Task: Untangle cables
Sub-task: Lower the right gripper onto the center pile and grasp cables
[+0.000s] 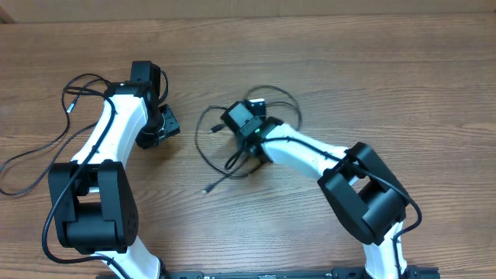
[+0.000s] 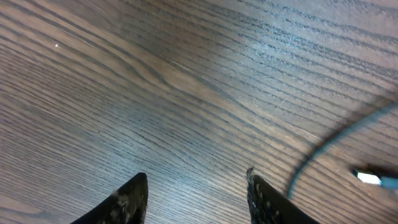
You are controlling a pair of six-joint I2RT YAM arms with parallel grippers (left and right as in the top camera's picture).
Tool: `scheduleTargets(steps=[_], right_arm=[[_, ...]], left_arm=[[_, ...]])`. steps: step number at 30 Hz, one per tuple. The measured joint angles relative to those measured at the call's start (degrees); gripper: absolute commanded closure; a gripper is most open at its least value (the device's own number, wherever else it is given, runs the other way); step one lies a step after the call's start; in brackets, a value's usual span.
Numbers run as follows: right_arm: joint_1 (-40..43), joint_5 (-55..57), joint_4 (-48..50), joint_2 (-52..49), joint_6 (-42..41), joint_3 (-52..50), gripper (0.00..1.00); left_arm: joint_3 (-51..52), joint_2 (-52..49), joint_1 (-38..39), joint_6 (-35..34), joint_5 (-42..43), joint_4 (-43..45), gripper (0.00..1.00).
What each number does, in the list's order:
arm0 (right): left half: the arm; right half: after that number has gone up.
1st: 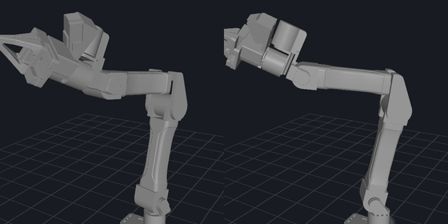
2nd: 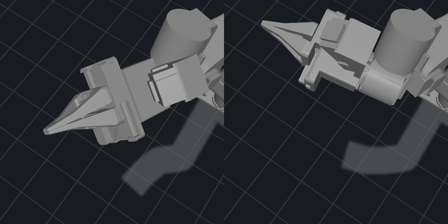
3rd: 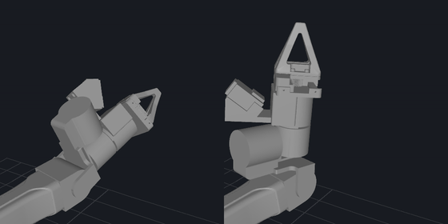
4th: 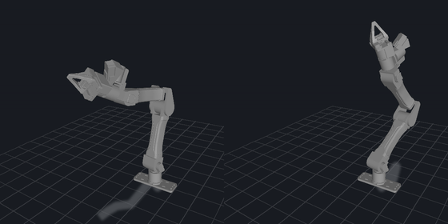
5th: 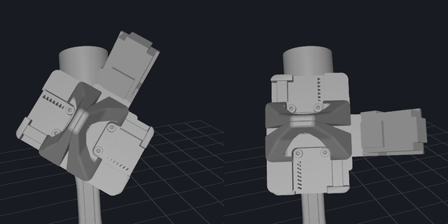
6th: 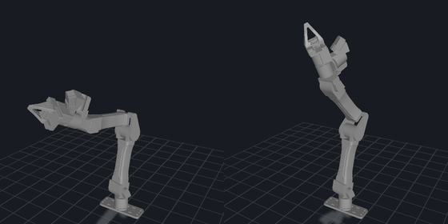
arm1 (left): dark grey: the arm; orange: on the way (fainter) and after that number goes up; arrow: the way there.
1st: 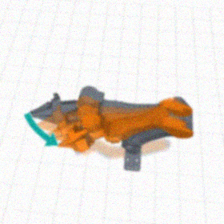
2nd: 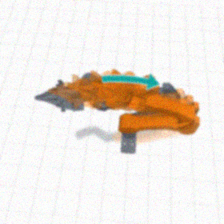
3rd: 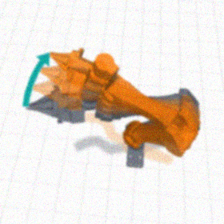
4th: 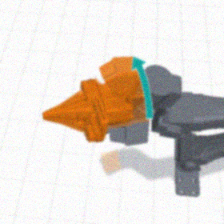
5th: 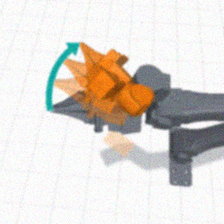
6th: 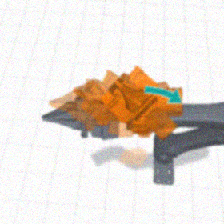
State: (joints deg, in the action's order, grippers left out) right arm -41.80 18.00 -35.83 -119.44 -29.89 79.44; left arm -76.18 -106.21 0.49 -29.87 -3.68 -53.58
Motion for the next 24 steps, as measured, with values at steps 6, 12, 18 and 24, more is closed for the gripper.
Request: scheduleTargets(steps=[6,12,18,24], right_arm=[[7.78,0.09,-10.14,0.0,-0.09,1.99,0.9],[14.14,-9.14,-11.34,0.07,1.42,2.73,0.89],[18.27,-28.94,-9.33,0.0,8.79,2.89,0.76],[19.67,-42.75,-14.82,-0.37,17.29,8.55,0.58]], left_arm=[[0.0,0.0,0.0,0.0,1.05,0.31,0.6],[0.0,0.0,0.0,1.07,6.56,2.73,0.55],[0.0,0.0,1.05,5.46,13.42,4.24,0.48],[0.0,0.0,2.56,13.66,24.72,4.2,0.43]])
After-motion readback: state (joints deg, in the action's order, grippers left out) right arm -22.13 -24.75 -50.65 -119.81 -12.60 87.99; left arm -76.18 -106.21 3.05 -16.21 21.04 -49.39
